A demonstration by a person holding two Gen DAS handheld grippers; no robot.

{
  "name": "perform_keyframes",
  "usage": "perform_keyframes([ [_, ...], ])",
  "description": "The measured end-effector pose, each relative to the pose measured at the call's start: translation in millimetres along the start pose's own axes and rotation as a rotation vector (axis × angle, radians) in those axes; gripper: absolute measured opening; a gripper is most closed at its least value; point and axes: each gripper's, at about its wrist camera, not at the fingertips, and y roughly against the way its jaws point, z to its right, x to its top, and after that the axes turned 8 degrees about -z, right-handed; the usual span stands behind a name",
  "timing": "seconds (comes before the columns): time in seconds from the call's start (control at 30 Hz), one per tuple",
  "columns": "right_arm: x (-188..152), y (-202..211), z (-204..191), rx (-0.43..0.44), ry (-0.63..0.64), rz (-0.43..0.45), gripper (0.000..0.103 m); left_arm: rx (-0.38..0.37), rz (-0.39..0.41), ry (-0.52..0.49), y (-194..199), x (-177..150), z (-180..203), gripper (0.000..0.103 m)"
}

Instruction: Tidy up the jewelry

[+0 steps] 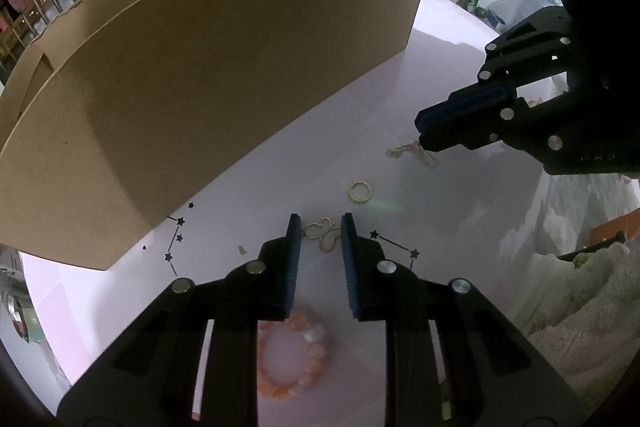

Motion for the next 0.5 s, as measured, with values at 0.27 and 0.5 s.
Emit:
perform_keyframes([
  [0.27,0,0,0,-0.007,-0.005,0.002,0.006,-0.007,0.011,-0.01,2,-5,3,0.019],
  [0.5,-2,1,-2,0.004,-0.005,0.026,0.006,0.008,0.035,0.005,13,-13,-2,0.019],
])
